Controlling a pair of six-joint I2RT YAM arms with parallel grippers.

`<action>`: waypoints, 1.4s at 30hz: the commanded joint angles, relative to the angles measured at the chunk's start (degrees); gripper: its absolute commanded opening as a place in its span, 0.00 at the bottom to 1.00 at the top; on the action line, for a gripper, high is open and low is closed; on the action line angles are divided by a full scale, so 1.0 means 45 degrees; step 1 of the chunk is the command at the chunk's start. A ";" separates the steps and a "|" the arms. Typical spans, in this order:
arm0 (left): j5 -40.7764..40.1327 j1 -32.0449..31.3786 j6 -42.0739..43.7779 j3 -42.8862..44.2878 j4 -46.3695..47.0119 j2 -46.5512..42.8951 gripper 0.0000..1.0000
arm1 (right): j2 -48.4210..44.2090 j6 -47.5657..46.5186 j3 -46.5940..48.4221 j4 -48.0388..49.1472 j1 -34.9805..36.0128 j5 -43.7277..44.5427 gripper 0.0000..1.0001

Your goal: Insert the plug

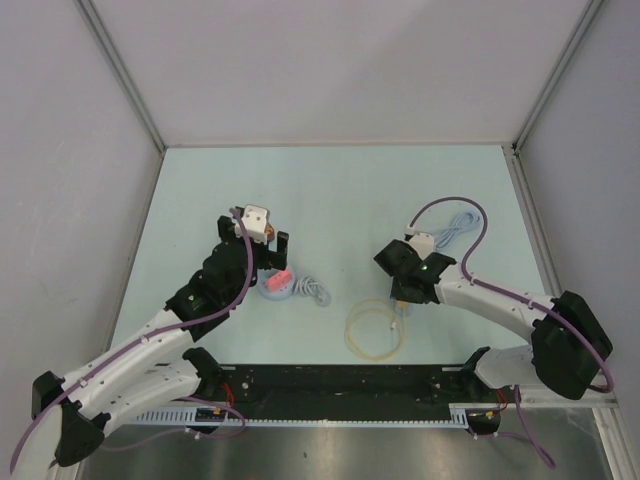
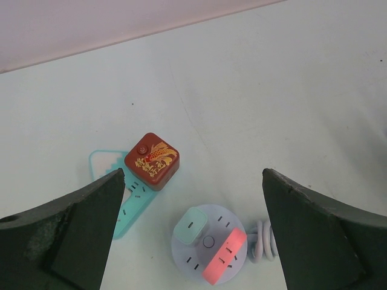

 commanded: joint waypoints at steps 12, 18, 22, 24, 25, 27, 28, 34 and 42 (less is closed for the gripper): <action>-0.0456 0.0093 0.0147 0.0011 0.0259 0.0018 1.00 | 0.1327 0.0436 -0.1798 0.0198 0.0343 -0.0190 0.00; -0.0378 0.0093 -0.0300 -0.0008 0.0200 -0.0118 1.00 | 0.0490 0.0319 -0.1526 0.0726 0.0382 -0.0560 0.03; -0.0027 0.0093 -0.0731 0.0341 -0.0189 -0.0412 1.00 | -0.1128 -0.0071 -0.0649 0.0492 0.0246 -0.0133 0.41; -0.0026 0.0093 -0.0810 0.0576 -0.0385 -0.0529 1.00 | -0.1619 -0.0479 -0.0237 0.0491 0.0187 0.0025 0.63; -0.0046 0.0093 -0.0810 0.0829 -0.0560 -0.0568 1.00 | -0.2124 -0.0598 0.0171 0.0472 0.0129 0.0122 0.69; -0.0182 0.0113 -0.0984 0.1103 -0.0795 -0.0607 1.00 | -0.2518 -0.1181 0.0660 0.0453 -0.0027 0.0181 0.92; -0.0240 0.0152 -0.1044 0.1530 -0.1241 -0.0607 1.00 | -0.2675 -0.1379 0.1147 0.0472 -0.0125 0.0181 0.98; 0.0187 0.1380 -0.2195 0.3405 -0.3369 -0.0529 1.00 | -0.3534 -0.3231 0.2848 0.0608 -0.1920 -0.0286 1.00; 0.1089 0.3765 -0.2529 0.5206 -0.5445 -0.0841 1.00 | -0.5018 -0.5051 0.4256 0.1212 -0.4596 0.0121 0.99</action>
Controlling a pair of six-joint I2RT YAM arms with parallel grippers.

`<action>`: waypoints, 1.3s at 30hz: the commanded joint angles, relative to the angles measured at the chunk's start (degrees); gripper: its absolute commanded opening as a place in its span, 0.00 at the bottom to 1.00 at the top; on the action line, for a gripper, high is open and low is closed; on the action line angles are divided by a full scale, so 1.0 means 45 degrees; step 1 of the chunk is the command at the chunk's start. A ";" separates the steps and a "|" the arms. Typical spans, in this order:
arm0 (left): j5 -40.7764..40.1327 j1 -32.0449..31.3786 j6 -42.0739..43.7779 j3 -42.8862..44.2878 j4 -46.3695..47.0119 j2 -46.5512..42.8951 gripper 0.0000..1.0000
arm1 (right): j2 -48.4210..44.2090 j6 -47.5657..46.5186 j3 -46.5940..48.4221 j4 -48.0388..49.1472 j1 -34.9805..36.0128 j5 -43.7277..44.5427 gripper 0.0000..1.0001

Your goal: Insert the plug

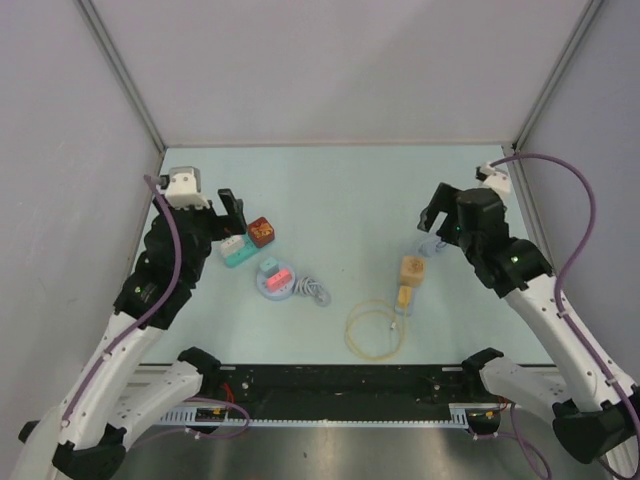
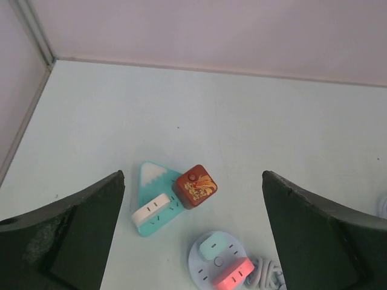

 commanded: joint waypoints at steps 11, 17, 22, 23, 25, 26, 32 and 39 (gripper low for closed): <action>-0.2358 0.0463 0.1792 -0.0850 0.1735 -0.4949 1.00 | -0.2879 -0.3444 0.0838 0.2823 -0.2368 0.1776 1.00; -0.3785 0.0463 0.2479 -0.0459 0.1559 -0.5145 1.00 | -0.2588 -0.3797 0.0838 0.3564 -0.2387 0.1952 1.00; -0.3806 0.0463 0.3025 -0.0556 0.2125 -0.5457 1.00 | -0.2450 -0.4071 0.0838 0.4132 -0.2387 0.2245 1.00; -0.3825 0.0463 0.3142 -0.0537 0.2145 -0.5478 1.00 | -0.2411 -0.4206 0.0838 0.4287 -0.2387 0.2323 1.00; -0.3826 0.0463 0.3163 -0.0459 0.2068 -0.5497 1.00 | -0.2333 -0.4285 0.0838 0.4386 -0.2406 0.2382 1.00; -0.3826 0.0482 0.3144 -0.0439 0.2009 -0.5517 1.00 | -0.2313 -0.4363 0.0838 0.4483 -0.2387 0.2421 1.00; -0.4001 0.0463 0.3572 -0.0420 0.2340 -0.5751 1.00 | -0.2313 -0.4442 0.0838 0.4679 -0.2446 0.2558 1.00; -0.4060 0.0463 0.3964 -0.0322 0.2614 -0.5966 1.00 | -0.2450 -0.4521 0.0838 0.4660 -0.2465 0.2694 1.00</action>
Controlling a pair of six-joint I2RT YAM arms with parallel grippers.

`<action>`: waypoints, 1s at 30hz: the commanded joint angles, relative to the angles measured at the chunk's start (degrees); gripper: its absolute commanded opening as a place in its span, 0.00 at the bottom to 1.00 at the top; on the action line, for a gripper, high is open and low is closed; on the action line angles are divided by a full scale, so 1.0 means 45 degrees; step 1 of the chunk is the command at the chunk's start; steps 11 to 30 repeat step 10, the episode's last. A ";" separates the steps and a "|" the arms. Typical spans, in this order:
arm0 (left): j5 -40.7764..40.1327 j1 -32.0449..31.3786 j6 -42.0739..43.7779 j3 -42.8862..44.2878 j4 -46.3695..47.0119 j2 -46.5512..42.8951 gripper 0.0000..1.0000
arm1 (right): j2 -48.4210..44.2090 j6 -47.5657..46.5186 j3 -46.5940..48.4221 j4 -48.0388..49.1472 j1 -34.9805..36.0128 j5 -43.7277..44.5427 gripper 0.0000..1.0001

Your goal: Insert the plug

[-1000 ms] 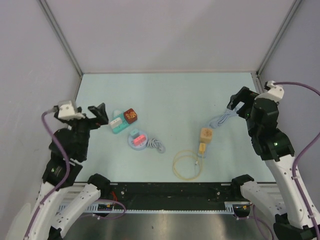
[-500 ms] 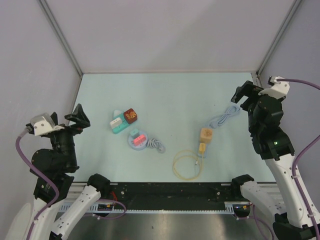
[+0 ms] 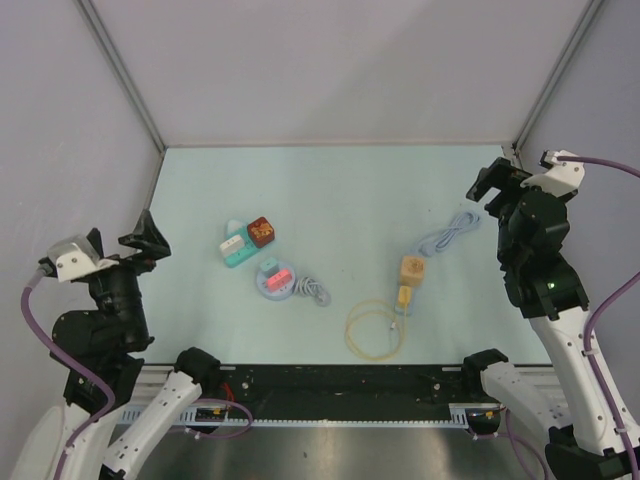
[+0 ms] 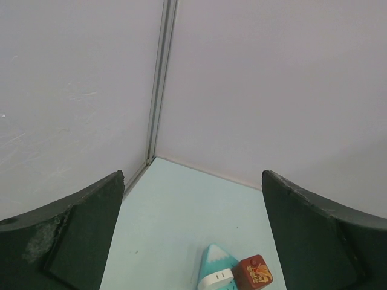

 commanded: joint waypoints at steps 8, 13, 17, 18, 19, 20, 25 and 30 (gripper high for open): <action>-0.0096 0.0069 0.0724 0.0359 0.0477 -0.0259 1.00 | -0.0294 -0.0110 0.0367 0.0487 -0.0071 0.0509 1.00; -0.0115 0.0069 0.0802 0.0397 0.0496 -0.0298 1.00 | -0.0294 -0.0110 0.0367 0.0507 -0.0051 0.0490 1.00; -0.0115 0.0069 0.0802 0.0397 0.0496 -0.0298 1.00 | -0.0294 -0.0110 0.0367 0.0507 -0.0051 0.0490 1.00; -0.0115 0.0069 0.0802 0.0397 0.0496 -0.0298 1.00 | -0.0294 -0.0110 0.0367 0.0507 -0.0051 0.0490 1.00; -0.0115 0.0069 0.0802 0.0397 0.0496 -0.0298 1.00 | -0.0294 -0.0110 0.0367 0.0507 -0.0051 0.0490 1.00; -0.0115 0.0069 0.0802 0.0397 0.0496 -0.0298 1.00 | -0.0294 -0.0110 0.0367 0.0507 -0.0051 0.0490 1.00; -0.0115 0.0069 0.0802 0.0397 0.0496 -0.0298 1.00 | -0.0294 -0.0110 0.0367 0.0507 -0.0051 0.0490 1.00; -0.0115 0.0069 0.0802 0.0397 0.0496 -0.0298 1.00 | -0.0294 -0.0110 0.0367 0.0507 -0.0051 0.0490 1.00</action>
